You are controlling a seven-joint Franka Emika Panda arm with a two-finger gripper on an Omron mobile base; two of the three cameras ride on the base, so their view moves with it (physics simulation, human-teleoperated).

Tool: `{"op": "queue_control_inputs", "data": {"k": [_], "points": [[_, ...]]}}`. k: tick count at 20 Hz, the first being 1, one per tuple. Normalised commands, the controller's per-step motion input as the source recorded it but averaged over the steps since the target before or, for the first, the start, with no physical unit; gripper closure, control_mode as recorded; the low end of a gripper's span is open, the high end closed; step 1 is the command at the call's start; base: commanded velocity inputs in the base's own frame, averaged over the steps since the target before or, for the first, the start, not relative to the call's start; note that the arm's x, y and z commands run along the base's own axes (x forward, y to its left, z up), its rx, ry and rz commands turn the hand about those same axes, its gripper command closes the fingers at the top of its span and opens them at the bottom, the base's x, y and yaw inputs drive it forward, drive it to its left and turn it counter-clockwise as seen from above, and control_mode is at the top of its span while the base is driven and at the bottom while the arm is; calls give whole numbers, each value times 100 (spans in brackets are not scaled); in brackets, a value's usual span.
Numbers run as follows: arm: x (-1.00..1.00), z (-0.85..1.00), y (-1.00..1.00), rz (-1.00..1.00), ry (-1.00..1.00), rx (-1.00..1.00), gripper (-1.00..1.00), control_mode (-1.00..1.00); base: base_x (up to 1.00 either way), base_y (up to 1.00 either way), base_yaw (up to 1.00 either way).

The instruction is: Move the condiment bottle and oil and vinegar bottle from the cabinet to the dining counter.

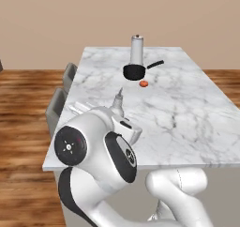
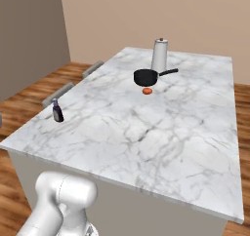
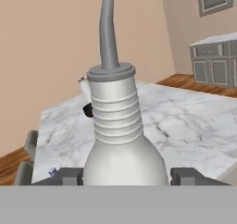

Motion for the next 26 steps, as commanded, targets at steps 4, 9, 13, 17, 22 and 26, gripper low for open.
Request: {"op": "queue_control_inputs", "data": {"k": [4, 9, 13, 17, 22, 26], "points": [[66, -47, 37, 3, -10, 14, 100, -100, 0, 0, 0], [88, -31, 29, -1, -2, 5, 100, -100, 0, 0, 0], [86, -28, 19, -7, 0, 0, 100, -100, 0, 0, 0], [75, -40, 24, -9, 2, -3, 100, -100, 0, 0, 0], [78, -57, 21, -8, 8, -1, 100, -100, 0, 0, 0], [76, -63, 19, -6, 13, 0, 100, -100, 0, 0, 0]]}}
